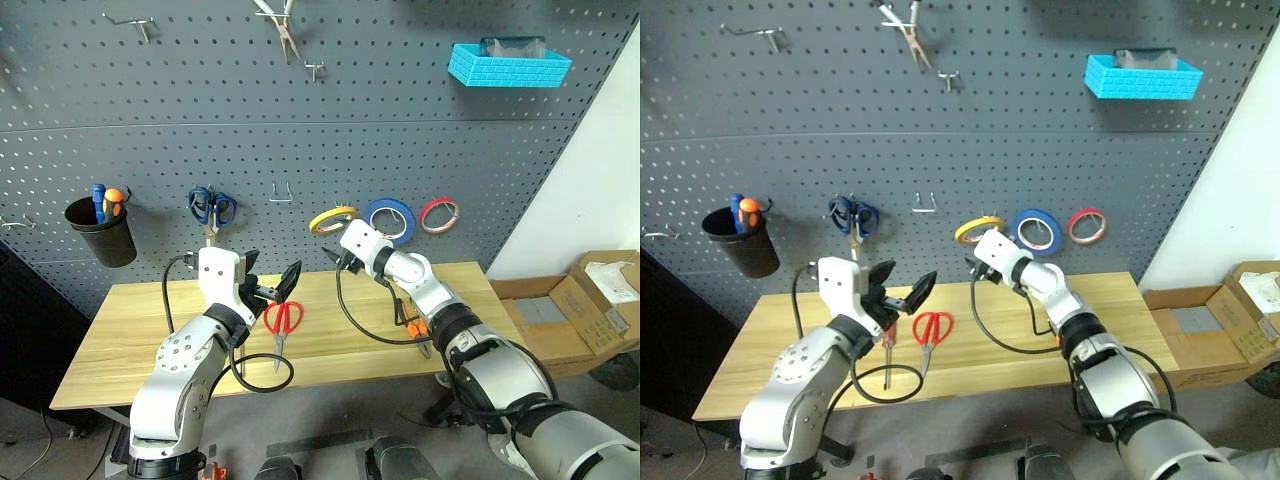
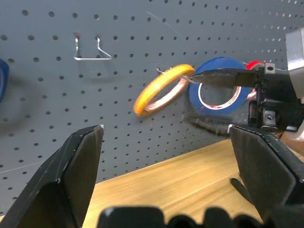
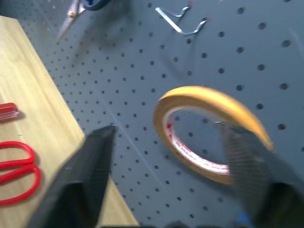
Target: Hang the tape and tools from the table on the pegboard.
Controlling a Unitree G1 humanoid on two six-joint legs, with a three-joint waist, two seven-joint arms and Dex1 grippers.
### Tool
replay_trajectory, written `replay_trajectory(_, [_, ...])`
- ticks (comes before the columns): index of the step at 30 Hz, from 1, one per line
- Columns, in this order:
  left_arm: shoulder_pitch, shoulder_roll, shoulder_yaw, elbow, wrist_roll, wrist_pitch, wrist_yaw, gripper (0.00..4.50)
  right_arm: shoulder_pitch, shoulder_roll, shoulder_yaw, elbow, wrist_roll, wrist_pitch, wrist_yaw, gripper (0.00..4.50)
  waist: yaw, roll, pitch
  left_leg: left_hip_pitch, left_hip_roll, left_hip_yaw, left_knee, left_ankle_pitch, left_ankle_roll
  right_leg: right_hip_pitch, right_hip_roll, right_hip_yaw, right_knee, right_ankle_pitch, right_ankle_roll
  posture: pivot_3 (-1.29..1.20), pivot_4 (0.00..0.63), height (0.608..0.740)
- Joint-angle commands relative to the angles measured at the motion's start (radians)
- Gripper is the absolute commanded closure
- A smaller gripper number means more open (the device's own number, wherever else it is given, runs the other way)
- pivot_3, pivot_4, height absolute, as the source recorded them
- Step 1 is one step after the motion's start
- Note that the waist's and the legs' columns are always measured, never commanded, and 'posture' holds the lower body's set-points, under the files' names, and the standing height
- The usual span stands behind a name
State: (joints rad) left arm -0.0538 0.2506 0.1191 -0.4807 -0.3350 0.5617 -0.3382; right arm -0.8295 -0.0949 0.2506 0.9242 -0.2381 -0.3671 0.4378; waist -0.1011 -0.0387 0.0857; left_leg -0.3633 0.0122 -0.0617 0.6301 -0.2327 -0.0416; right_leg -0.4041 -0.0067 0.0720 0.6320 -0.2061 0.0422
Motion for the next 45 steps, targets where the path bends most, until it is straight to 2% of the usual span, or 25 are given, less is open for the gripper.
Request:
replay_trajectory(1, [-0.016, 0.01, -0.004, -0.052, -0.019, -0.005, 0.0, 0.0, 0.07, -0.026, -0.011, -0.135, 0.03, 0.053, 0.037, 0.03, 0.003, 0.0, 0.0, 0.0, 0.0, 0.0, 0.0, 0.0, 0.0, 0.0, 0.0, 0.0, 0.0, 0.0, 0.0, 0.0, 0.029, 0.74])
replay_trajectory(4, [0.035, 0.007, -0.023, -0.067, -0.022, -0.001, -0.006, 0.0, 0.237, -0.085, 0.013, -0.341, 0.018, 0.138, 0.09, 0.03, 0.011, 0.001, 0.001, 0.0, 0.0, 0.0, 0.0, 0.0, 0.0, 0.0, 0.0, 0.0, 0.0, -0.001, -0.001, -0.01, 0.052, 0.74])
replay_trajectory(8, [0.191, 0.059, -0.108, -0.082, 0.011, -0.04, -0.077, 0.0, 0.383, -0.152, 0.007, -0.58, 0.021, 0.385, 0.15, 0.03, 0.011, 0.009, 0.01, 0.0, 0.0, 0.002, -0.001, -0.001, 0.0, -0.001, 0.0, 0.002, -0.001, -0.004, -0.003, -0.03, 0.095, 0.74])
replay_trajectory(12, [0.252, 0.171, -0.215, -0.019, 0.131, -0.159, -0.153, 0.0, 0.389, -0.137, -0.036, -0.648, 0.047, 0.712, 0.134, 0.03, 0.01, 0.009, 0.033, 0.003, 0.001, 0.004, 0.001, 0.0, 0.0, -0.003, 0.0, 0.004, 0.006, -0.005, -0.005, -0.05, 0.126, 0.74])
replay_trajectory(15, [0.235, 0.235, -0.303, 0.081, 0.223, -0.265, -0.205, 0.0, 0.33, -0.101, -0.096, -0.572, 0.072, 0.943, 0.079, 0.03, 0.01, 0.013, 0.051, 0.008, 0.001, 0.003, 0.003, -0.001, -0.001, -0.003, 0.0, 0.003, 0.01, -0.007, -0.008, -0.07, 0.16, 0.74])
replay_trajectory(17, [0.193, 0.284, -0.365, 0.157, 0.299, -0.355, -0.249, 0.0, 0.275, -0.077, -0.137, -0.508, 0.098, 1.031, 0.04, 0.03, 0.005, 0.015, 0.069, 0.008, 0.0, 0.002, 0.006, -0.004, -0.006, -0.005, 0.0, 0.002, 0.01, -0.007, -0.008, -0.08, 0.172, 0.74])
replay_trajectory(19, [0.145, 0.306, -0.398, 0.226, 0.345, -0.421, -0.272, 0.0, 0.234, -0.079, -0.132, -0.45, 0.099, 1.045, 0.034, 0.03, 0.001, 0.018, 0.083, -0.001, 0.0, -0.001, 0.014, -0.005, -0.007, -0.009, 0.0, 0.0, 0.01, -0.007, -0.008, -0.08, 0.187, 0.74])
replay_trajectory(23, [0.062, 0.271, -0.384, 0.301, 0.339, -0.447, -0.269, 0.0, 0.162, -0.072, -0.183, -0.32, 0.13, 1.068, -0.044, 0.03, -0.003, 0.016, 0.105, -0.006, 0.0, 0.003, 0.015, 0.0, 0.0, -0.007, -0.003, 0.001, 0.01, -0.007, -0.007, -0.09, 0.208, 0.74])
replay_trajectory(27, [0.038, 0.243, -0.352, 0.315, 0.323, -0.444, -0.25, 0.0, 0.095, -0.1, -0.206, -0.192, 0.123, 0.985, -0.131, 0.03, -0.008, 0.016, 0.112, -0.021, 0.0, 0.003, 0.013, -0.004, 0.005, -0.021, -0.001, 0.001, 0.013, -0.002, 0.003, -0.08, 0.225, 0.74])
replay_trajectory(33, [0.113, 0.259, -0.344, 0.274, 0.333, -0.457, -0.26, 0.0, 0.066, -0.131, -0.211, -0.127, 0.12, 0.925, -0.201, 0.03, -0.014, 0.017, 0.128, -0.021, 0.001, 0.003, 0.011, -0.014, 0.021, -0.022, 0.0, 0.001, 0.013, -0.008, -0.001, -0.08, 0.238, 0.74])
replay_trajectory(39, [0.139, 0.255, -0.331, 0.242, 0.324, -0.437, -0.261, 0.0, 0.057, -0.098, -0.289, -0.136, 0.188, 1.067, -0.268, 0.03, -0.013, 0.017, 0.143, -0.021, 0.0, 0.003, 0.013, -0.014, 0.022, -0.021, -0.001, 0.001, 0.013, -0.011, 0.003, -0.08, 0.241, 0.74])
replay_trajectory(45, [0.145, 0.257, -0.323, 0.231, 0.32, -0.429, -0.266, 0.0, 0.044, -0.092, -0.28, -0.187, 0.195, 1.082, -0.276, 0.03, -0.014, 0.019, 0.15, -0.02, 0.0, 0.003, 0.014, -0.014, 0.022, -0.021, -0.001, 0.002, 0.014, -0.011, 0.004, -0.08, 0.244, 0.74])
